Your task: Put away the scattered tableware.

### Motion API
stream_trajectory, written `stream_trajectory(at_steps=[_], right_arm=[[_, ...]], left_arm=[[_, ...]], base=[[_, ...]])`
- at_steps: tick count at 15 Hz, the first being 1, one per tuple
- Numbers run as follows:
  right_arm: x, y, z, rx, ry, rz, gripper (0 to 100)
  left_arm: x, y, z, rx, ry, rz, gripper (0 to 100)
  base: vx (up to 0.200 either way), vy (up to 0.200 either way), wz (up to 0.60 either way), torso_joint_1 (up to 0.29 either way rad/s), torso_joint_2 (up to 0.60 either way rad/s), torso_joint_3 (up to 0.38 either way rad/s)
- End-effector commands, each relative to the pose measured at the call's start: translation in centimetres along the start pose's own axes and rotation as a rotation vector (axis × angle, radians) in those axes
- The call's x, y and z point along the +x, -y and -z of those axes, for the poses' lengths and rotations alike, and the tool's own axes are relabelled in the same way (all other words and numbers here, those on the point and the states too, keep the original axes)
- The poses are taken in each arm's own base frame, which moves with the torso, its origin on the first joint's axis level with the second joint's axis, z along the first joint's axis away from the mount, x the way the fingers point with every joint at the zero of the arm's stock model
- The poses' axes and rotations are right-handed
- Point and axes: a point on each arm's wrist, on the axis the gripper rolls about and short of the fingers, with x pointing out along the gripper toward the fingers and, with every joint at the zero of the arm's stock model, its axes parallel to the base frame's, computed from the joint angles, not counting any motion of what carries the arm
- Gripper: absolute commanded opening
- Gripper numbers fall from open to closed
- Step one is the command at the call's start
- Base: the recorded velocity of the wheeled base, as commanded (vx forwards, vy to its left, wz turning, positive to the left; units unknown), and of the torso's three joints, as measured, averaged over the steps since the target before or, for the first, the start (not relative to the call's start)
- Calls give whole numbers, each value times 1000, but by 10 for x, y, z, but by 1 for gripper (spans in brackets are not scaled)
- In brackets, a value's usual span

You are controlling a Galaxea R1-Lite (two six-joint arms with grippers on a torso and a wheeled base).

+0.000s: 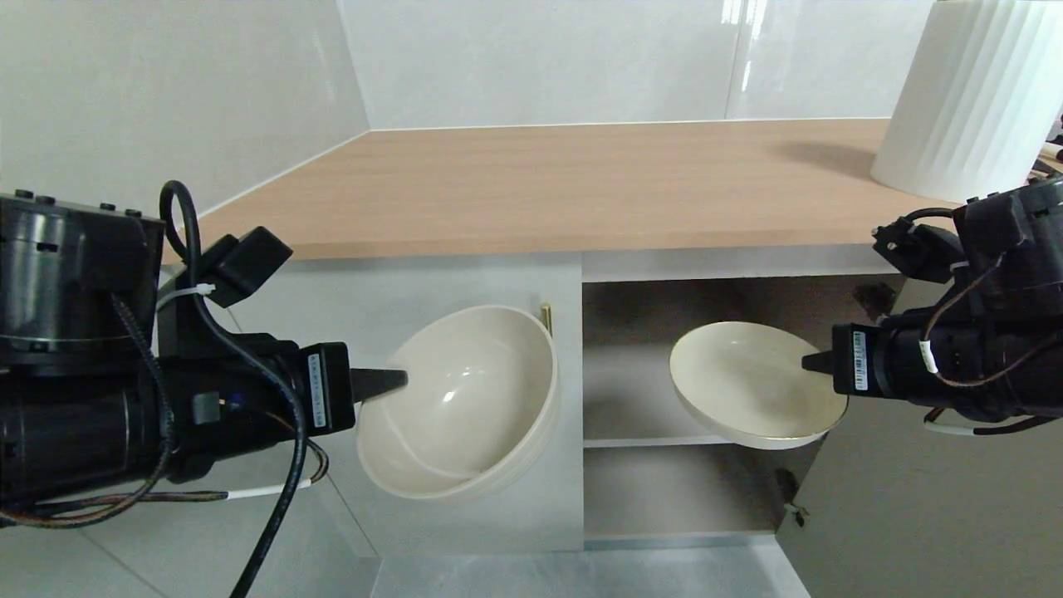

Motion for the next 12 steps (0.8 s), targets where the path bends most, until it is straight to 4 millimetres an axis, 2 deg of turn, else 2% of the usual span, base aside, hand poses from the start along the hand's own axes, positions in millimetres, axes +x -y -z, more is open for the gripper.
stream_trajectory(at_steps=[1, 4, 5, 8, 9, 12], right_arm=[[1, 0, 0, -1, -4, 0, 0], [10, -1, 3, -5, -30, 10, 0], [20, -1, 6, -10, -57, 19, 0], [69, -1, 26, -64, -204, 74, 0], [80, -1, 30, -69, -233, 86, 0], [140, -1, 51, -63, -303, 125, 0]], left_arm=[[1, 0, 0, 0, -1, -1, 0], [1, 0, 0, 0, -2, 0, 0], [1, 0, 0, -1, -3, 0, 0], [4, -1, 1, -1, -11, -6, 0], [4, -1, 1, -1, -11, -6, 0], [4, -1, 1, -1, -11, -6, 0]], base=[[0, 0, 0, 0, 0, 0], [0, 0, 0, 0, 0, 0], [0, 0, 0, 0, 0, 0], [0, 0, 0, 0, 0, 0], [0, 0, 0, 0, 0, 0], [0, 0, 0, 0, 0, 0]])
